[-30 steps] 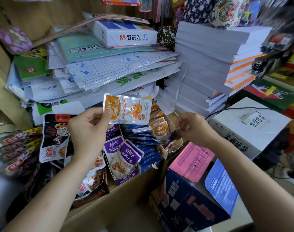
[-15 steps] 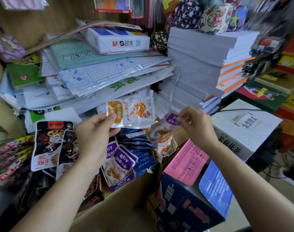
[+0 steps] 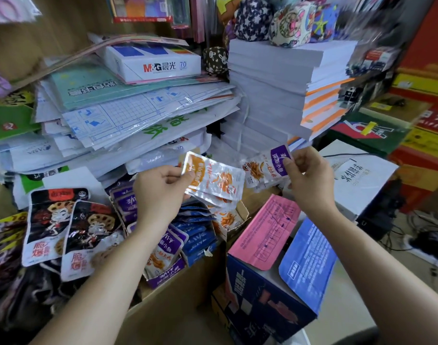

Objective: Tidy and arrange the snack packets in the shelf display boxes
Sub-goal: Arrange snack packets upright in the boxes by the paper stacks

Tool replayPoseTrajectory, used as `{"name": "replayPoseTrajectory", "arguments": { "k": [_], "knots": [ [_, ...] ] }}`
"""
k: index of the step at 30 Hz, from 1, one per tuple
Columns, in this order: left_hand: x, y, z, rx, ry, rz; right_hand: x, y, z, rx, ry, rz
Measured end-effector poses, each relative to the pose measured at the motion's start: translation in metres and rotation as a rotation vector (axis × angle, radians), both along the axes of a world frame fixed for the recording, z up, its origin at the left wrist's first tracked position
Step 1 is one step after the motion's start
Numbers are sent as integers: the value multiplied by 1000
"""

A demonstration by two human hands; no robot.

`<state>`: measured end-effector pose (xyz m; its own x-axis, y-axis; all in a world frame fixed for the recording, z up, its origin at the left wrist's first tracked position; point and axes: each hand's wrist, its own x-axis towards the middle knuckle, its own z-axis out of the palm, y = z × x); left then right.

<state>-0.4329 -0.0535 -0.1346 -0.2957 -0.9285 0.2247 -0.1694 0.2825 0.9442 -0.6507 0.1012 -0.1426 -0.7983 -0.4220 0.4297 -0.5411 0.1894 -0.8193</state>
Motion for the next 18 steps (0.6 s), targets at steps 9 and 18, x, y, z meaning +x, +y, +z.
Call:
{"name": "replayPoseTrajectory", "arguments": {
  "k": [9, 18],
  "knots": [
    [-34, 19, -15, -662, -496, -35, -5, 10, 2, 16, -34, -9],
    [-45, 18, -20, -555, -749, -138, -5, 16, 3, 14, -168, 63]
  ]
}}
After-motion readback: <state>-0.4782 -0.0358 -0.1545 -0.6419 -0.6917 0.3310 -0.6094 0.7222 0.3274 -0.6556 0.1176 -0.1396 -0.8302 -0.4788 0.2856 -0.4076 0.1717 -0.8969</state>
